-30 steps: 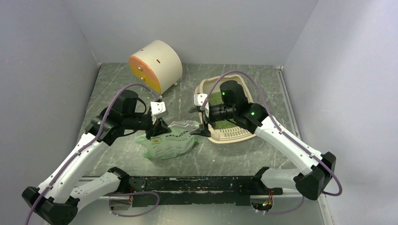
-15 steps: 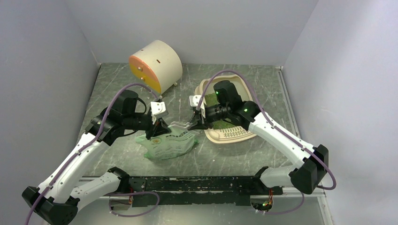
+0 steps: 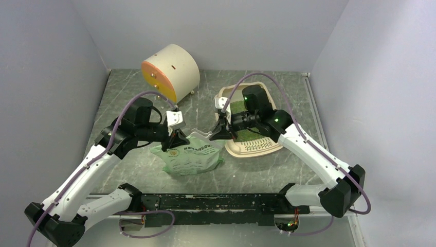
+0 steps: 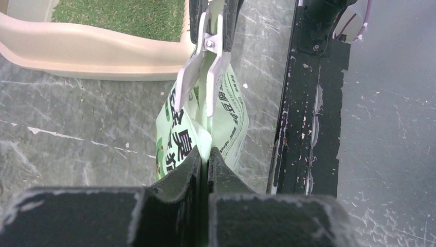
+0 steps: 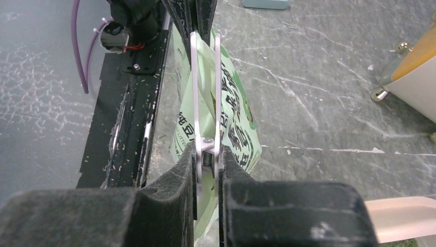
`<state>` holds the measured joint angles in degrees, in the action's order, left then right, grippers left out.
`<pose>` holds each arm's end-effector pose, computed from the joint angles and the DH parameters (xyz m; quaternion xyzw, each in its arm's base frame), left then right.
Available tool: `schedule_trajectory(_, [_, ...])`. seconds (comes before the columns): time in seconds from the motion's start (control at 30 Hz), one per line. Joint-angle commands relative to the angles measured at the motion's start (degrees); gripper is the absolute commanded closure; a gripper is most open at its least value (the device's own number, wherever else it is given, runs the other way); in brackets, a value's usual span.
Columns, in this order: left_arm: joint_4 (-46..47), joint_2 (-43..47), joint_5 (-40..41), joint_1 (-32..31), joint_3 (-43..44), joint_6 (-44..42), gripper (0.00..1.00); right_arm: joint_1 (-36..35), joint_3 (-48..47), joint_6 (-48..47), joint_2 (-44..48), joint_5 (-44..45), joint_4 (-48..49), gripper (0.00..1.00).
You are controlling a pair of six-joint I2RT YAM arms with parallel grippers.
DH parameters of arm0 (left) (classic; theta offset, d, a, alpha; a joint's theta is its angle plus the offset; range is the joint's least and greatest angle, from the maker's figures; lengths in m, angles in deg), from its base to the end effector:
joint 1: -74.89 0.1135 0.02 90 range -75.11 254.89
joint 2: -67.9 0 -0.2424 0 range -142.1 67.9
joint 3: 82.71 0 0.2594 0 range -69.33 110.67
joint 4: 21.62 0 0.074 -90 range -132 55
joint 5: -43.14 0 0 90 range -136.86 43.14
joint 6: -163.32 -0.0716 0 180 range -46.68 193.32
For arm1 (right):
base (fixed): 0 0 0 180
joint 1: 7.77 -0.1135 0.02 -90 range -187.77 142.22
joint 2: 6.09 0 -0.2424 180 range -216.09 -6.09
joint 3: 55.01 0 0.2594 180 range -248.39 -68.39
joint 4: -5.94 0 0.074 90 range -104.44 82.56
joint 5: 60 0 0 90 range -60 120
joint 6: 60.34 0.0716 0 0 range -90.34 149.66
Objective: Fill the litter box with clean litter
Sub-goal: Remove the clamp from the cat litter bag.
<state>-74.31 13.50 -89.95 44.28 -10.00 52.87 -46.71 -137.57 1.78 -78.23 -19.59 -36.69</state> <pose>0.1725 -0.1589 0.3208 0.5092 0.6685 -0.3620 0.4035 0.2011 0.2326 0.3270 -0.6068 0.5519 0.4077 0.4012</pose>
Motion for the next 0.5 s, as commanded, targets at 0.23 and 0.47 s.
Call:
schedule_trajectory(0.23, [0.40,1.09,-2.70,-0.14,3.17,-0.35,0.95,2.94,3.43,14.02,6.67,-3.82,19.00,0.95])
schedule_trajectory(0.47, [-0.34,0.83,-2.33,-0.15,3.21,-0.64,0.95,2.98,4.34,17.41,8.29,0.60,23.24,0.98])
